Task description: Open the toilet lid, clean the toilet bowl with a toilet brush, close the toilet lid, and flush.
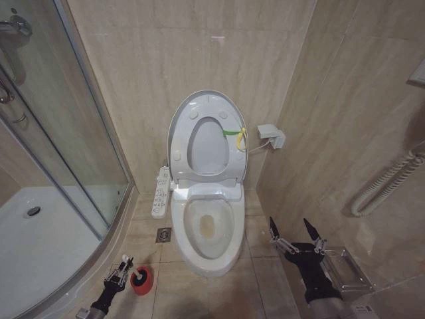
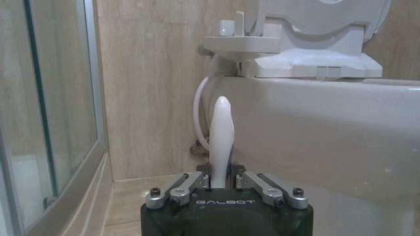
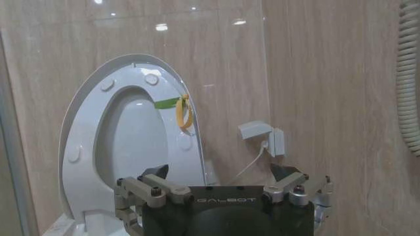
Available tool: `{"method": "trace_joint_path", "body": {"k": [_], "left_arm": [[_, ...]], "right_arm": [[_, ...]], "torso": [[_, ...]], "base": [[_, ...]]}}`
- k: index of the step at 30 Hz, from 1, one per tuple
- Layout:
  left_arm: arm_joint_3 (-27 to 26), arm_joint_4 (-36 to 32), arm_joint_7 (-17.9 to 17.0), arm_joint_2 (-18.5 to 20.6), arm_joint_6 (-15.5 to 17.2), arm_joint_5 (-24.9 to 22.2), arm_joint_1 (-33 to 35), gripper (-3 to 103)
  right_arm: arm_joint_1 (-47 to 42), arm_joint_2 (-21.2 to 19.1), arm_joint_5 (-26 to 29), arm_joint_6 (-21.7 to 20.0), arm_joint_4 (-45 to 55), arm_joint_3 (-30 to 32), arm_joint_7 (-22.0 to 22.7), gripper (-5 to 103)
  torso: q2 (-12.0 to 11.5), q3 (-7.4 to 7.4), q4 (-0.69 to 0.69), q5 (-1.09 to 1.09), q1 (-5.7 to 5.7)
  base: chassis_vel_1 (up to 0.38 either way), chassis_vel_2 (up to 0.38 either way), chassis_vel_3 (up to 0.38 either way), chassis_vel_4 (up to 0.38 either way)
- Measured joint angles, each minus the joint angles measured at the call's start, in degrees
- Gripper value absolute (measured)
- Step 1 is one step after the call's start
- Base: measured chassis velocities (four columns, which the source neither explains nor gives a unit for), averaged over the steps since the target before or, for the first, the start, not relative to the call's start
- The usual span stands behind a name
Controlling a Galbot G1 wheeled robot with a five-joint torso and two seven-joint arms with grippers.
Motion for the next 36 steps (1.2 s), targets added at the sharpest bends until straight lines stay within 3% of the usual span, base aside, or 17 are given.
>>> {"method": "trace_joint_path", "body": {"k": [7,12,15,16,22,23,30,31,34,36], "left_arm": [[0.2,-2.4,-4.1,-0.6,0.0,0.6,1.5,18],[-0.3,-3.4,-4.7,-0.4,0.4,-0.3,3.0,18],[-0.6,-3.3,-4.8,-0.4,0.5,-0.5,3.5,18],[-0.8,-3.6,-5.1,-0.4,0.4,-0.4,3.5,29],[-1.3,-4.2,-5.5,-0.3,0.4,-0.2,3.5,29],[-1.4,-4.3,-5.4,-0.3,0.4,-0.3,3.5,57],[-2.0,-6.1,-5.0,-0.5,0.3,-0.5,4.5,57],[-2.3,-6.9,-5.0,-0.6,0.3,-0.6,5.0,84],[-3.0,-9.9,-5.3,-1.1,0.3,-1.2,7.1,84],[-3.5,-16.2,-8.5,-1.9,0.3,-2.4,10.8,84]], "right_arm": [[0.0,0.0,0.0,0.0,0.0,0.0,0.0,100],[0.0,0.0,0.0,0.0,0.0,0.0,0.0,100],[0.0,0.0,0.0,0.0,0.0,0.0,0.0,100],[0.0,0.0,0.0,0.0,0.0,0.0,0.0,100],[0.0,0.0,0.0,0.0,0.0,0.0,0.0,100],[0.0,0.0,0.0,0.0,0.0,0.0,0.0,100],[0.0,0.0,0.0,0.0,0.0,0.0,0.0,100],[0.0,0.0,0.0,0.0,0.0,0.0,0.0,100],[0.0,0.0,0.0,0.0,0.0,0.0,0.0,100],[0.0,0.0,0.0,0.0,0.0,0.0,0.0,100]], "torso": [[0.0,0.01,-0.01,-0.04,0.00],[0.0,0.01,-0.01,-0.04,0.01],[0.0,0.03,0.04,-0.16,0.02],[0.0,0.03,0.00,-0.09,0.02],[0.0,0.02,-0.01,-0.04,0.02],[0.0,0.02,0.00,-0.02,0.02],[0.0,0.02,-0.01,-0.04,0.01],[0.0,0.02,-0.01,-0.04,0.01],[0.0,0.01,-0.01,-0.03,0.01],[0.0,0.01,0.01,-0.04,0.01]], "base": [[0.000,0.000,0.000,0.000],[0.000,0.000,0.000,0.000],[0.000,0.000,0.000,0.000],[0.000,0.000,0.000,0.000],[0.000,0.000,0.000,0.000],[0.000,0.000,0.000,0.000],[0.000,0.000,0.000,0.000],[0.000,0.000,0.000,0.000],[0.000,0.000,0.000,0.000],[0.000,0.000,0.000,0.000]]}}
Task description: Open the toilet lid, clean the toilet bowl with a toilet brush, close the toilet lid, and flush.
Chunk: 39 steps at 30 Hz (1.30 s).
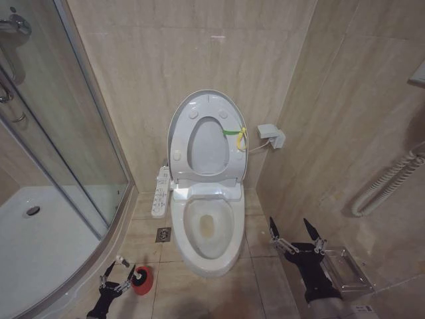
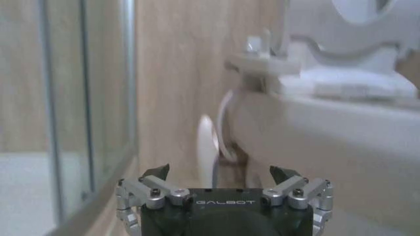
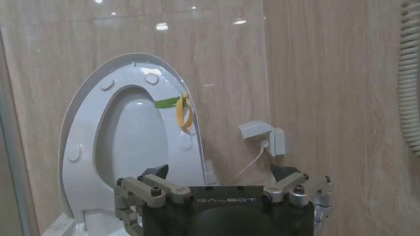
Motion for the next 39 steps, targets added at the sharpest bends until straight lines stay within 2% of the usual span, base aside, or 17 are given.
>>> {"method": "trace_joint_path", "body": {"k": [1,2,11,13,15,16,18,19,22,23,26,27,29,31,32,36,39], "left_arm": [[-0.2,-2.8,-1.2,-0.3,0.0,-0.4,1.5,99],[-0.2,-2.8,-1.2,-0.3,0.0,-0.4,1.5,99],[-2.7,-20.9,-6.5,-2.8,0.1,2.3,11.5,100],[-2.9,-27.0,-10.0,-3.0,0.2,2.6,14.7,100],[-2.8,-36.1,-14.8,-3.1,3.0,2.5,18.8,100],[-2.8,-36.1,-14.8,-3.1,3.0,2.5,18.8,100],[-2.3,-46.4,-21.1,-2.8,8.3,3.5,22.8,100],[-2.3,-46.4,-21.1,-2.8,8.3,3.5,22.8,100],[-1.2,-59.8,-27.7,-3.0,15.6,6.7,25.8,100],[-1.2,-59.8,-27.7,-3.0,15.6,6.7,25.8,100],[0.9,-69.2,-32.8,-3.5,23.2,8.2,29.3,100],[0.9,-69.2,-32.8,-3.5,23.2,8.2,29.3,100],[2.2,-75.4,-35.7,-3.6,29.8,8.8,32.5,100],[3.1,-80.3,-36.6,-3.4,34.0,8.8,34.6,100],[3.1,-80.3,-36.6,-3.4,34.0,8.8,34.6,100],[3.3,-87.4,-37.6,-2.6,40.6,11.5,37.6,100],[3.1,-90.1,-38.7,-2.5,43.1,14.2,39.3,100]], "right_arm": [[0.0,0.0,0.0,0.0,0.0,0.0,0.0,100],[0.0,0.0,0.0,0.0,0.0,0.0,0.0,100],[0.0,0.0,0.0,0.0,0.0,0.0,0.0,100],[0.0,0.0,0.0,0.0,0.0,0.0,0.0,100],[0.0,0.0,0.0,0.0,0.0,0.0,0.0,100],[0.0,0.0,0.0,0.0,0.0,0.0,0.0,100],[0.0,0.0,0.0,0.0,0.0,0.0,0.0,100],[0.0,0.0,0.0,0.0,0.0,0.0,0.0,100],[0.0,0.0,0.0,0.0,0.0,0.0,0.0,100],[0.0,0.0,0.0,0.0,0.0,0.0,0.0,100],[0.0,0.0,0.0,0.0,0.0,0.0,0.0,100],[0.0,0.0,0.0,0.0,0.0,0.0,0.0,100],[0.0,0.0,0.0,0.0,0.0,0.0,0.0,100],[0.0,0.0,0.0,0.0,0.0,0.0,0.0,100],[0.0,0.0,0.0,0.0,0.0,0.0,0.0,100],[0.0,0.0,0.0,0.0,0.0,0.0,0.0,100],[0.0,0.0,0.0,0.0,0.0,0.0,0.0,100]], "torso": [[0.0,0.00,0.00,0.01,0.00],[0.0,0.00,0.00,0.01,0.00],[0.0,0.00,-0.01,0.00,-0.01],[0.0,0.00,0.00,0.00,-0.01],[0.0,-0.01,-0.01,0.01,-0.01],[0.0,-0.01,-0.01,0.01,-0.01],[0.0,0.00,0.01,0.02,-0.01],[0.0,0.00,0.01,0.02,-0.01],[0.0,0.00,-0.03,0.02,-0.01],[0.0,0.00,-0.03,0.02,-0.01],[0.0,0.00,-0.03,0.00,0.00],[0.0,0.00,-0.03,0.00,0.00],[0.0,0.00,0.01,0.01,0.00],[0.0,0.00,0.00,0.02,0.00],[0.0,0.00,0.00,0.02,0.00],[0.0,0.00,-0.02,0.01,0.00],[0.0,0.00,-0.02,0.01,0.00]], "base": [[0.000,0.000,0.000,0.000],[0.000,0.000,0.000,0.000],[0.000,0.000,0.000,0.000],[0.000,0.000,0.000,0.000],[0.000,0.000,0.000,0.000],[0.000,0.000,0.000,0.000],[0.000,0.000,0.000,0.000],[0.000,0.000,0.000,0.000],[0.000,0.000,0.000,0.000],[0.000,0.000,0.000,0.000],[0.000,0.000,0.000,0.000],[0.000,0.000,0.000,0.000],[0.000,0.000,0.000,0.000],[0.000,0.000,0.000,0.000],[0.000,0.000,0.000,0.000],[0.000,0.000,0.000,0.000],[0.000,0.000,0.000,0.000]]}}
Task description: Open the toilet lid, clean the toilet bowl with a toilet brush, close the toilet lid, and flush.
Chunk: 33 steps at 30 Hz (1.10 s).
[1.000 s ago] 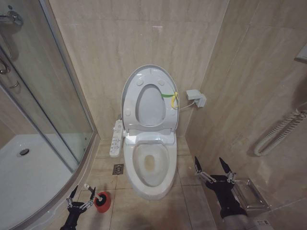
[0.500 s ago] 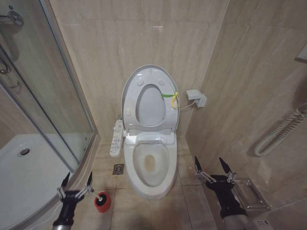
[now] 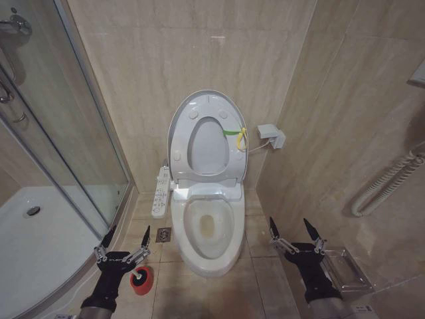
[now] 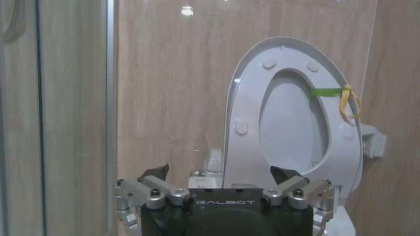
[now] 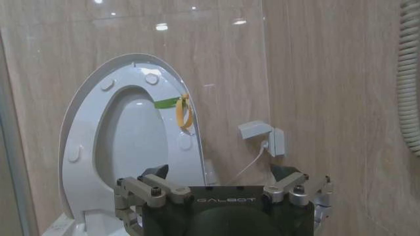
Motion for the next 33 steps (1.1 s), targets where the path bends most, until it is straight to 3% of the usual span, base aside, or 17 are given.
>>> {"method": "trace_joint_path", "body": {"k": [4,11,19,33], "left_arm": [[0.0,-2.6,-1.4,-0.5,1.5,3.2,3.0,100],[0.9,-5.9,-2.0,-2.7,1.5,6.0,7.3,100],[2.4,-5.9,-2.5,-4.3,-2.6,7.9,10.4,100],[1.7,-5.6,-2.0,-3.5,-4.1,10.2,12.7,100]], "right_arm": [[0.0,0.0,0.0,0.0,0.0,0.0,0.0,100],[0.0,0.0,0.0,0.0,0.0,0.0,0.0,100],[0.0,0.0,0.0,0.0,0.0,0.0,0.0,100],[0.0,0.0,0.0,0.0,0.0,0.0,0.0,100]], "torso": [[0.0,0.00,0.01,0.00,0.00],[0.0,0.00,0.00,0.00,0.00],[0.0,0.00,0.01,0.00,0.00],[0.0,0.00,0.01,-0.01,0.00]], "base": [[0.000,0.000,0.000,0.000],[0.000,0.000,0.000,0.000],[0.000,0.000,0.000,0.000],[0.000,0.000,0.000,0.000]]}}
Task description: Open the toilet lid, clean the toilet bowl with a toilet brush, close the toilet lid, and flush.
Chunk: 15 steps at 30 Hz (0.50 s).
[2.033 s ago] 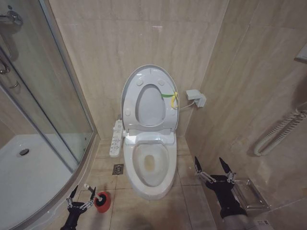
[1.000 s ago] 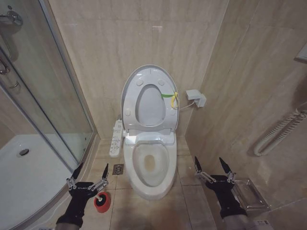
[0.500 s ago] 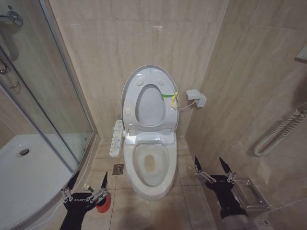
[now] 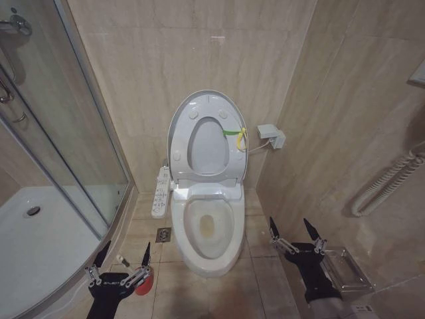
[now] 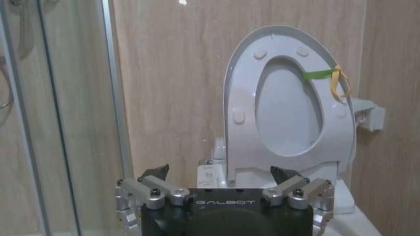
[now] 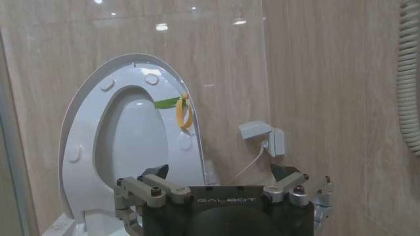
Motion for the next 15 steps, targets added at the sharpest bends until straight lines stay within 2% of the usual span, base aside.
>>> {"method": "trace_joint_path", "body": {"k": [8,15], "left_arm": [[0.3,0.1,1.1,-2.0,-3.4,5.4,0.8,100],[-0.5,0.1,1.2,-2.2,-4.8,6.7,0.6,100]], "right_arm": [[0.0,0.0,0.0,0.0,0.0,0.0,0.0,100],[0.0,0.0,0.0,0.0,0.0,0.0,0.0,100]], "torso": [[0.0,0.00,0.00,0.00,0.00],[0.0,0.00,0.00,0.00,0.00]], "base": [[0.000,0.000,0.000,0.000],[0.000,0.000,0.000,0.000]]}}
